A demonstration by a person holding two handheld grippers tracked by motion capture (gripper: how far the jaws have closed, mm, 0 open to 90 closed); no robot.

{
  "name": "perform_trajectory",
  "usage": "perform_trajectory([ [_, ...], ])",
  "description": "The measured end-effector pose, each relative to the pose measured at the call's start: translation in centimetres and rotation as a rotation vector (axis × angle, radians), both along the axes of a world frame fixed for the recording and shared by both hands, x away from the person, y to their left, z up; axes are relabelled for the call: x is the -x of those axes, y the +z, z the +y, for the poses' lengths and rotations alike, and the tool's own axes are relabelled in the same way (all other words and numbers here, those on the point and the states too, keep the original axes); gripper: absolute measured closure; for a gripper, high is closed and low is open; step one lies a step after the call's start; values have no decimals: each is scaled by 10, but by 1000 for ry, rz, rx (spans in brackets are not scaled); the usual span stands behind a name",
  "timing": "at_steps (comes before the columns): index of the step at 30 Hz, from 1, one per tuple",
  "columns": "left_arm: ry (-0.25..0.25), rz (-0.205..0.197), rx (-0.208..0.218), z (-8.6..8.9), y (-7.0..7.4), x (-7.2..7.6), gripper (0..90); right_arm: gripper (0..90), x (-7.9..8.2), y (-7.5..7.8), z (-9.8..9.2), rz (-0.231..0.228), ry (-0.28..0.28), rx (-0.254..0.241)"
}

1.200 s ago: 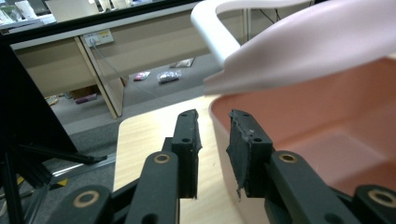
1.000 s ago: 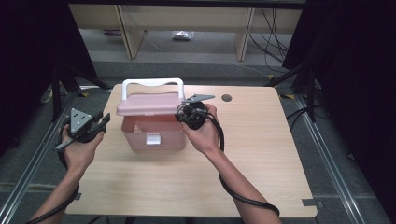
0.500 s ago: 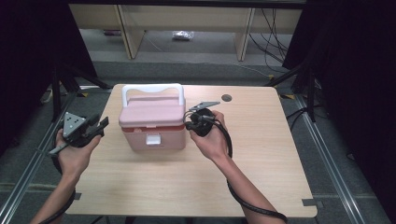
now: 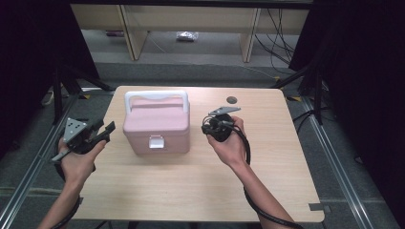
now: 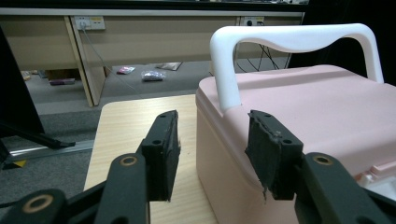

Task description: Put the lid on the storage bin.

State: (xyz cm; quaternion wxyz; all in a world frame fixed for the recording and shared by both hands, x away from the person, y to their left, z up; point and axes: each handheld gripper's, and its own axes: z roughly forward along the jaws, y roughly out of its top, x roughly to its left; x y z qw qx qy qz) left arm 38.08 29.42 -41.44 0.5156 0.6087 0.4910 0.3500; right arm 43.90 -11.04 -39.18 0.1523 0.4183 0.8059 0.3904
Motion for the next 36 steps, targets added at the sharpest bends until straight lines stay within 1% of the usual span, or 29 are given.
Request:
perform_trajectory([
  [1, -1, -2, 6, 1, -1, 1, 520, 808, 1, -1, -3, 10, -21, -10],
  [2, -3, -9, 12, 2, -3, 2, 517, 803, 1, -2, -7, -4, -22, 3],
  [4, -2, -38, 22, 4, -8, 3, 516, 796, 3, -5, -14, 5, -34, -1],
  [5, 6, -42, 27, 6, -11, 4, 517, 792, 3, -7, -18, -12, -39, -2],
  [8, 21, -28, 25, 11, -19, 6, 508, 776, 4, -11, -34, -35, -46, 16],
  [9, 32, -9, 19, 13, -20, 7, 505, 774, 6, -11, -36, -11, -66, 8],
  [10, 36, -11, 17, 14, -23, 8, 502, 770, 7, -13, -41, -5, -78, 5],
  [11, 45, 0, 9, 16, -26, 9, 501, 764, 6, -16, -46, -32, -77, 9],
  [12, 45, -2, 7, 16, -28, 9, 499, 762, 6, -19, -53, -58, -70, 29],
  [13, 45, 8, 2, 17, -31, 10, 496, 759, 7, -21, -54, -55, -87, 13],
  [14, 43, 12, -1, 17, -33, 10, 492, 752, 7, -23, -60, -45, -89, 24],
  [15, 47, 13, -8, 17, -36, 11, 491, 747, 9, -24, -62, -20, -110, 17],
  [18, 51, 17, -9, 16, -43, 11, 481, 735, 9, -31, -73, -31, -122, 8],
  [19, 51, 20, -18, 16, -45, 12, 479, 728, 10, -34, -75, -23, -134, 10],
  [20, 53, 21, -17, 15, -47, 12, 475, 716, 11, -37, -79, -31, -134, 22],
  [22, 58, 21, -9, 14, -53, 14, 474, 710, 15, -40, -81, -2, -166, 4],
  [23, 60, 21, -16, 14, -55, 15, 473, 709, 13, -43, -85, -20, -147, 3],
  [24, 65, 17, -10, 13, -58, 16, 474, 707, 14, -45, -88, -28, -151, 14],
  [25, 66, 20, -10, 12, -60, 17, 472, 704, 16, -48, -90, -17, -163, 4],
  [26, 73, 17, -10, 12, -62, 18, 471, 701, 16, -51, -94, -35, -157, 15],
  [27, 75, 20, -7, 11, -64, 18, 471, 698, 18, -54, -95, -28, -165, -7],
  [28, 74, 18, -20, 12, -65, 19, 469, 694, 19, -57, -96, -39, -183, 1],
  [29, 74, 26, -2, 11, -67, 19, 467, 686, 20, -58, -100, -36, -167, 6],
  [30, 78, 23, -20, 11, -68, 20, 463, 676, 21, -61, -103, -41, -171, 14],
  [31, 83, 26, -15, 11, -70, 20, 461, 669, 23, -64, -104, -40, -170, -9],
  [32, 84, 23, -26, 12, -71, 21, 458, 666, 26, -66, -105, -28, -189, -22],
  [34, 90, 29, -14, 11, -73, 22, 450, 663, 28, -72, -108, -40, -183, -20],
  [35, 87, 23, -30, 12, -73, 22, 448, 662, 33, -73, -107, -5, -214, -38],
  [36, 89, 29, -22, 11, -74, 23, 445, 660, 33, -77, -109, -22, -207, -37],
])
